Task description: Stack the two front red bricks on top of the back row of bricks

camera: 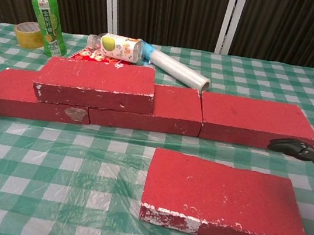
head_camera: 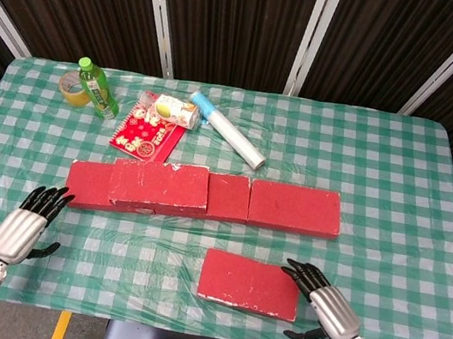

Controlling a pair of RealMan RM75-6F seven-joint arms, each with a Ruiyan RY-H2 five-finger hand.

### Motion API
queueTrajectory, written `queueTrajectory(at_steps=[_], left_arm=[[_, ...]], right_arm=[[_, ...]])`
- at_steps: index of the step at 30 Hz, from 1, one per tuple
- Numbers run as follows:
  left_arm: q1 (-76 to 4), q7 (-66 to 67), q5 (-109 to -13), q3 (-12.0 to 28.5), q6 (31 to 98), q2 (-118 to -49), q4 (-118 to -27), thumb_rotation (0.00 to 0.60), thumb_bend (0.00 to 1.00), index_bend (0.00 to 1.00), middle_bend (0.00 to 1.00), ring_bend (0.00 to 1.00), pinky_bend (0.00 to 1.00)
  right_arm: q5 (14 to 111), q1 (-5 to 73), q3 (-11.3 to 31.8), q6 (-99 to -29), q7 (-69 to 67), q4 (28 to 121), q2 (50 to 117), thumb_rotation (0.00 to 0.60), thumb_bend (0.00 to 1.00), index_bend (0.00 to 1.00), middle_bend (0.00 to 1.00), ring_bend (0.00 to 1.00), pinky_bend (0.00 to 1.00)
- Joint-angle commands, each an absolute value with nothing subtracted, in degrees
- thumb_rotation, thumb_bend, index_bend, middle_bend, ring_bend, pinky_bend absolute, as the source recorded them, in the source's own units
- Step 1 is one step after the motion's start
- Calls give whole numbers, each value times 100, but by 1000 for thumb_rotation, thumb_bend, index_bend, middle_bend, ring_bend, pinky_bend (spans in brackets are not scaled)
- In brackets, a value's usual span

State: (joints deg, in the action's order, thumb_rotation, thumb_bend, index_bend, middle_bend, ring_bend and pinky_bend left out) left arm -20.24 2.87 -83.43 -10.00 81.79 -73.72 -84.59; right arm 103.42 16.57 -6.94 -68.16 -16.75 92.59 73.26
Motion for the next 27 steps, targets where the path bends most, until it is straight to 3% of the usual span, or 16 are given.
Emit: queueTrajectory(at_steps=[1,17,21,24,27], left_arm=[[-1817,-106,-8535,-1037,8258,-7493,-8105,600,251,0,0,0,38],[-1644,-249,-8675,-742,7989,-7526,-7889,600,251,0,0,0,39],[-1631,-285,-8693,-682,7914,-7507,-7890,600,252,0,0,0,39],[-1619,-303,-8710,-652,7881,-7499,-7892,600,253,0,0,0,39],[-1613,-308,-8723,-640,7868,-7495,-7892,600,254,0,0,0,39]], right_arm=[[10217,1796,-596,-6647,-1590,9072,7802,600,126,0,0,0,0],[9292,2275,-248,-5791,-1229,8702,8683,600,126,0,0,0,5],[9064,2331,-212,-5648,-1034,8762,8711,600,126,14,1,0,131],[8953,2344,-199,-5613,-892,8803,8730,600,126,120,78,20,272],[8909,2349,-198,-5600,-848,8828,8733,600,125,321,228,164,416]])
